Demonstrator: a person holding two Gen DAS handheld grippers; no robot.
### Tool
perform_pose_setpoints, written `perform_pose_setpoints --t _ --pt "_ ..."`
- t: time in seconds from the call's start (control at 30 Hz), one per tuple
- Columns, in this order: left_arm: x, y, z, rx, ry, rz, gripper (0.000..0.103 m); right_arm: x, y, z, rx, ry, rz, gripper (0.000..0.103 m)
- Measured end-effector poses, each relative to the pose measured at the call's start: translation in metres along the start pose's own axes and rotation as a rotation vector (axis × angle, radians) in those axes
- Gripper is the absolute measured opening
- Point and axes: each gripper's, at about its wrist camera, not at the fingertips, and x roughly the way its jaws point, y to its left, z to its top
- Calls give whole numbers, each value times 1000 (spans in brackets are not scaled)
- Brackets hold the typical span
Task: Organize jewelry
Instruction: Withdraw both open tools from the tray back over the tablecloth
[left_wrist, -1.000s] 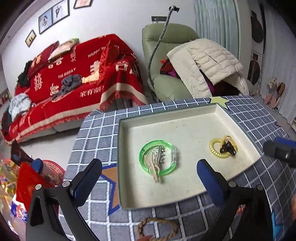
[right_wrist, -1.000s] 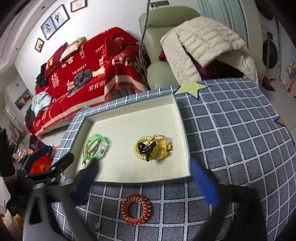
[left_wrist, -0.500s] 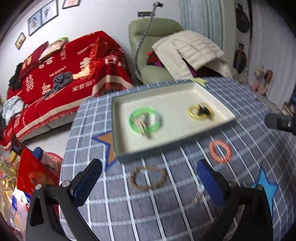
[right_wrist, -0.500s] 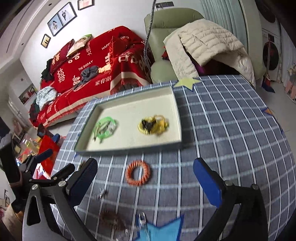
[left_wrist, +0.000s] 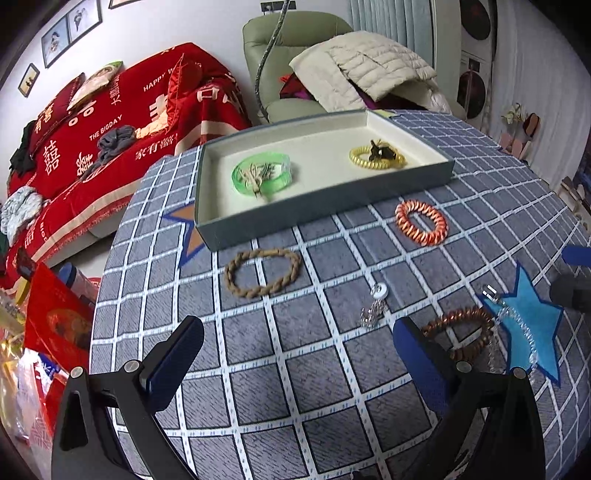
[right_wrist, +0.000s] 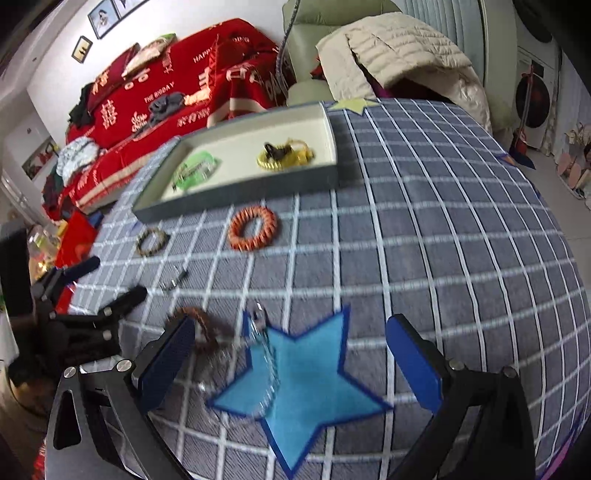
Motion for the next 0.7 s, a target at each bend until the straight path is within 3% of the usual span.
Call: perform_pose_setpoints --t 0.27,0.7 --pt "7 -7 -1 7 16 2 103 5 0 -22 -10 35 -20 99" --pt "21 -13 0 11 42 1 103 26 25 -25 -135 55 -89 71"
